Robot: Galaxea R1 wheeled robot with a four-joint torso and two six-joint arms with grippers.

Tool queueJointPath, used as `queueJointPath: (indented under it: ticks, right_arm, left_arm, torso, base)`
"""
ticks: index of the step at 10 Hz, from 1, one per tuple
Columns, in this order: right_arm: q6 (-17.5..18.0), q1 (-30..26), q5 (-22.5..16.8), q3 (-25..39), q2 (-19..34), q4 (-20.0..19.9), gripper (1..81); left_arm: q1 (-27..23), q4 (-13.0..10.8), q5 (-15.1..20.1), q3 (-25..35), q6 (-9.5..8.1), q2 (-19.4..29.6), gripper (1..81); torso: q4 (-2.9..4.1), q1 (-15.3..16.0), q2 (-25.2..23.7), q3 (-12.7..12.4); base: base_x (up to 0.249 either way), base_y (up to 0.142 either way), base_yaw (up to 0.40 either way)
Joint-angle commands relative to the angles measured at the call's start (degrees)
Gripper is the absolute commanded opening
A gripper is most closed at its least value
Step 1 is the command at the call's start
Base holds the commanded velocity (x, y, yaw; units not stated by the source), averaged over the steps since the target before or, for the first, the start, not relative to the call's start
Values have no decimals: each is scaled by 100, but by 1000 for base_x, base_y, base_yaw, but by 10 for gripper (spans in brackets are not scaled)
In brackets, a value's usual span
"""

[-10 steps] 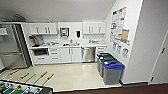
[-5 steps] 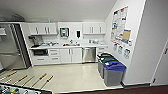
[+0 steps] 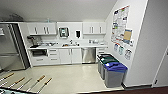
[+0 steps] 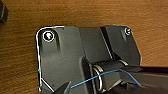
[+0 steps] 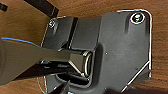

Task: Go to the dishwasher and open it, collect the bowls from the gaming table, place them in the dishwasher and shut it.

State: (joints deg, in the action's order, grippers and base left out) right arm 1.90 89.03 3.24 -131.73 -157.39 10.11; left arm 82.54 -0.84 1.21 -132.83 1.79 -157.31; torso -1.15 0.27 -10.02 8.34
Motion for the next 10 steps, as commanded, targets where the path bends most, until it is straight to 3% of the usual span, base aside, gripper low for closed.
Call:
queueJointPath:
  ticks: [1,10]
  right_arm:
    - [-32,-302,-254,61,118,44,811]
    - [-23,-311,-262,52,109,44,811]
  left_arm:
    - [-366,5,266,55,58,103,811]
    - [-366,5,266,55,58,94,811]
  torso:
    - [0,0,0,-2]
    - [0,0,0,-2]
  base:
    - [99,0,0]
    - [111,0,0]
